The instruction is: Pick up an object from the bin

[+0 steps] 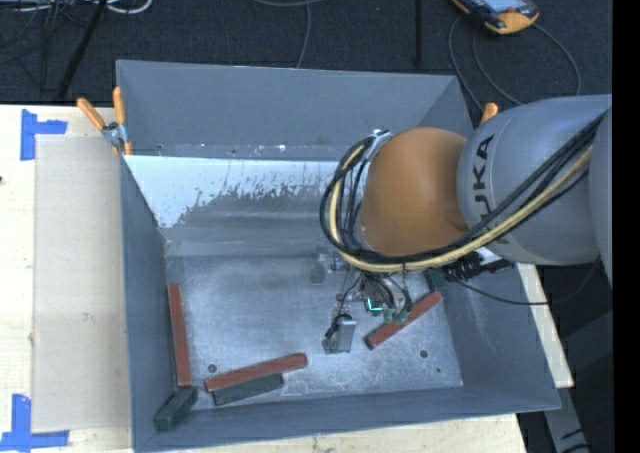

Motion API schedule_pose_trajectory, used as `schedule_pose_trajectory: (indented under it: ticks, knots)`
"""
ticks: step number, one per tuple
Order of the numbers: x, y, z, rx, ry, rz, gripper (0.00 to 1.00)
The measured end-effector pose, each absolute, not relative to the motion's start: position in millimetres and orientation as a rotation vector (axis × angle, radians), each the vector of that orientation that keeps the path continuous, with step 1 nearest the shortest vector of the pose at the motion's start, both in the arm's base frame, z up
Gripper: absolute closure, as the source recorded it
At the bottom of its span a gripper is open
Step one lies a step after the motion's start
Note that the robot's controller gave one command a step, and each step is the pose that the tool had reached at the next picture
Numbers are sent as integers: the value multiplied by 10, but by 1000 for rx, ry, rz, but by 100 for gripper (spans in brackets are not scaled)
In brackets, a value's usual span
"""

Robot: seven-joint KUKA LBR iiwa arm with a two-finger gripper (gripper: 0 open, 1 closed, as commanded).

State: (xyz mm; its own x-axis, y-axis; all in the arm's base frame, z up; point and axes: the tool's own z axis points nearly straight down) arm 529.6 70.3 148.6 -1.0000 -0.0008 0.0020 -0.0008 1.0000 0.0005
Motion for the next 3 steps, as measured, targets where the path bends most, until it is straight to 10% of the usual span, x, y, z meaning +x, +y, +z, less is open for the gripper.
schedule_pose_trajectory:
  ticks: [2,3]
  knots:
    - [4923,1091,740,169,-3135,1,0]
    - [4837,1315,754,339,-3125,-2,100]
